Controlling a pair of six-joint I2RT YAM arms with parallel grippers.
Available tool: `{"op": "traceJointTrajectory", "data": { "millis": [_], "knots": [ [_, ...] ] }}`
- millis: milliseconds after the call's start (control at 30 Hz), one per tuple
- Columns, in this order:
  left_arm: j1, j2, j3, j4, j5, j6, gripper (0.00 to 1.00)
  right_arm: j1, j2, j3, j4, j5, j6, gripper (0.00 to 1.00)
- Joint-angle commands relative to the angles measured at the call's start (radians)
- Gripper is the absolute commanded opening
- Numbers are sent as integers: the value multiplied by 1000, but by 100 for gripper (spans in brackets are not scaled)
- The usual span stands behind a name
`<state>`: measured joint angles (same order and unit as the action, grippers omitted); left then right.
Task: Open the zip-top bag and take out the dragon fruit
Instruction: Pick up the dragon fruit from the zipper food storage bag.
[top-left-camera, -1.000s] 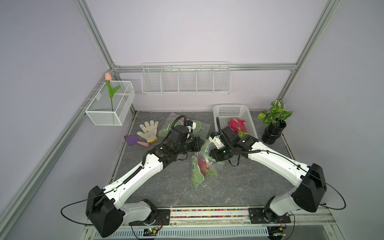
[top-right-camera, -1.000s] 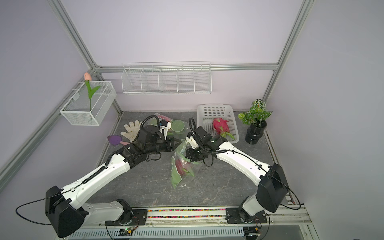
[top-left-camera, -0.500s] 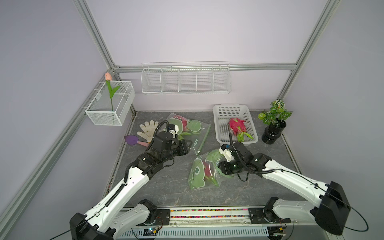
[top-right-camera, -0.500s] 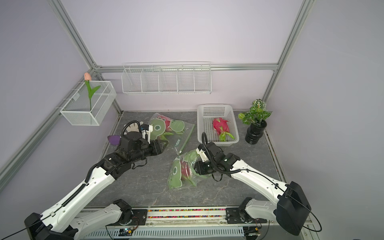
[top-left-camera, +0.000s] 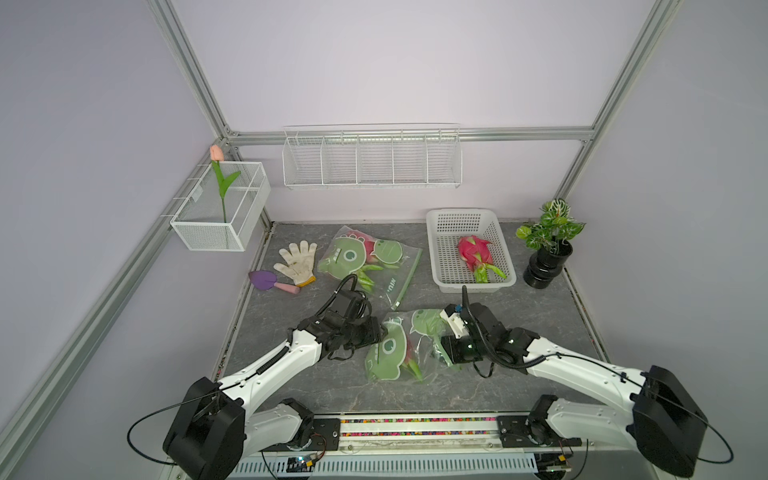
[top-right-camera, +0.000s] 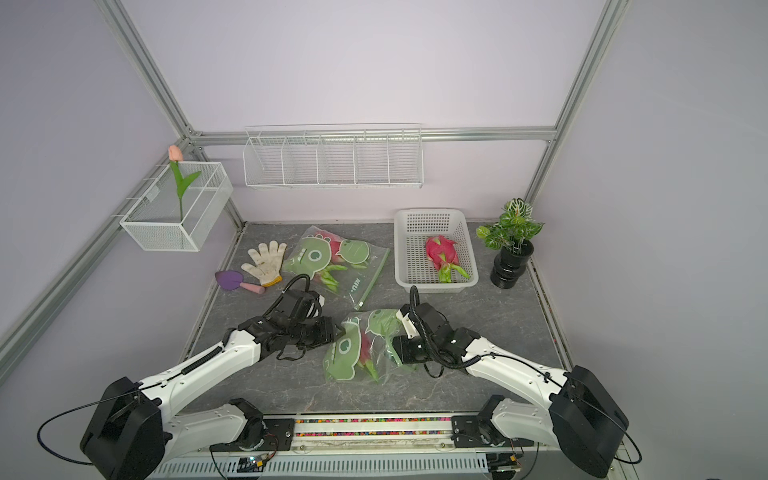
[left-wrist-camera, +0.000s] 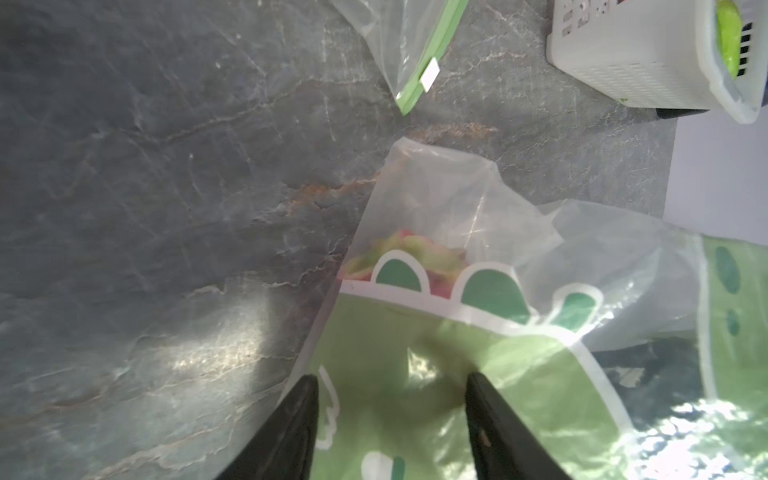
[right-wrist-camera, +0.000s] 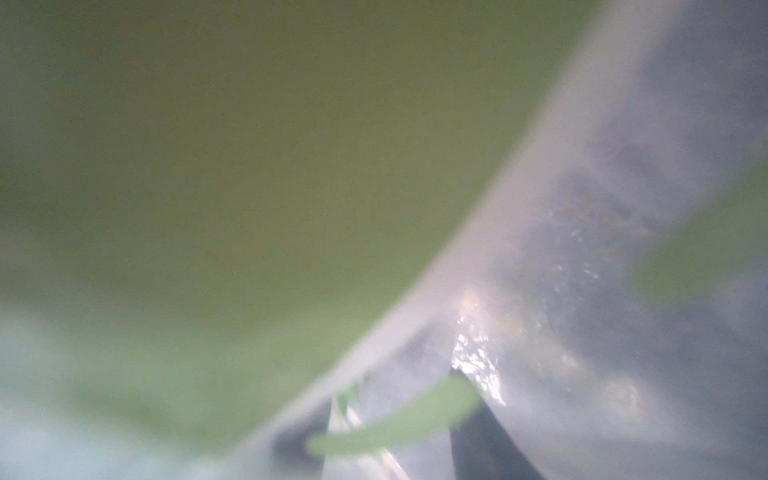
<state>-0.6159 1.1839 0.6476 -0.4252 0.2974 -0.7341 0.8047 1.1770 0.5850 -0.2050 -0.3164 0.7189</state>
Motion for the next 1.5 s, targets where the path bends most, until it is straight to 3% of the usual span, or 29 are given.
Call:
{"op": "traceJointTrajectory", "data": {
  "millis": [0,133,367,767,1000,1467],
  "knots": [
    [-27,-4,-35,45,41,-61,60,28,8,-22,82,-19,42,51],
    [-64,11,-86,150,72,-148,59,55,28,-44,124,-18,65,53],
    [-104,30,-151,267,27,-277,54,88,41,-97,176,-1,95,56],
    [-105,88,-179,309,-14,-295,40,162,78,-176,306,-11,164,44],
    [-110,77,-192,303,-45,-320,37,171,57,-179,338,-18,182,55],
    [-111,81,-184,303,-72,-342,33,171,37,-144,381,-60,303,58]
  ]
}}
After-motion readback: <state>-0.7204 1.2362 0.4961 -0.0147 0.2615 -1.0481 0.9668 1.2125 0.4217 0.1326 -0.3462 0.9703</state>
